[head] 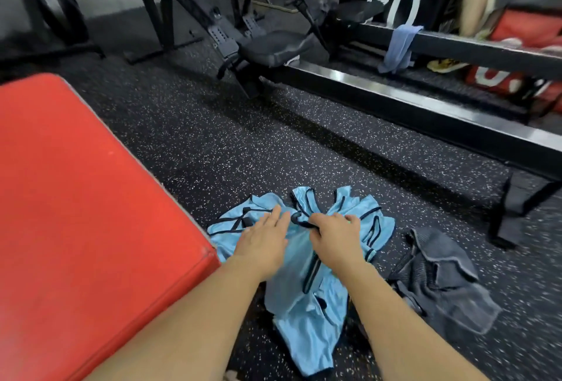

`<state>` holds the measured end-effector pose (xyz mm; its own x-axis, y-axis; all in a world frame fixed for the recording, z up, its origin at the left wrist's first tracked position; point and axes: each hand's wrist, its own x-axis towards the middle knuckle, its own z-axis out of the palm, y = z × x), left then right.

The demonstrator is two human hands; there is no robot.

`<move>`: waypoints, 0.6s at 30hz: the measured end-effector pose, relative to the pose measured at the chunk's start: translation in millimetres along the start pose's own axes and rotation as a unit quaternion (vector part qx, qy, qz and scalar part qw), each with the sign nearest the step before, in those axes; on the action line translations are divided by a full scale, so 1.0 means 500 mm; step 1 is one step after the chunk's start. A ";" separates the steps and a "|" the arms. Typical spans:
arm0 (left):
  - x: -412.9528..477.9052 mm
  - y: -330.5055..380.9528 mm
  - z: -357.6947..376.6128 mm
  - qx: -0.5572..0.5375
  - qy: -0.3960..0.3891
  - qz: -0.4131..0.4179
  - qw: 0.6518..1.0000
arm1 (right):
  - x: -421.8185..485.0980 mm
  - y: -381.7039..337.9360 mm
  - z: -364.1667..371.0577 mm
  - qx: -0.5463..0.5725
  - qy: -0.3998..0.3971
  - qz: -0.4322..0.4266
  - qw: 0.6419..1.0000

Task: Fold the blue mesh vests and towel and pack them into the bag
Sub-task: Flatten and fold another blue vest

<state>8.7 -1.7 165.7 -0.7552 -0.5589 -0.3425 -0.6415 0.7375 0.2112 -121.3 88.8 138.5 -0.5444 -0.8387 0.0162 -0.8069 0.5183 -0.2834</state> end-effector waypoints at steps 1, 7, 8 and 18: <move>-0.023 0.004 -0.023 -0.006 0.015 0.005 1.000 | -0.011 -0.005 -0.033 -0.008 -0.006 -0.002 1.000; -0.134 0.041 -0.135 -0.030 0.063 0.026 0.997 | -0.066 -0.050 -0.214 0.046 0.010 -0.052 0.998; -0.149 0.048 -0.147 -0.039 0.068 0.032 0.996 | -0.075 -0.063 -0.238 0.058 0.008 -0.061 0.996; -0.307 0.072 -0.248 -0.146 0.155 0.027 0.977 | -0.159 -0.165 -0.418 0.109 0.011 -0.109 0.988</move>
<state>85.1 63.4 339.6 -0.7645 -0.6435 -0.0389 -0.5760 0.6548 0.4893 -59.3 147.9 361.1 -0.3698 -0.9215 0.1189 -0.8381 0.2756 -0.4709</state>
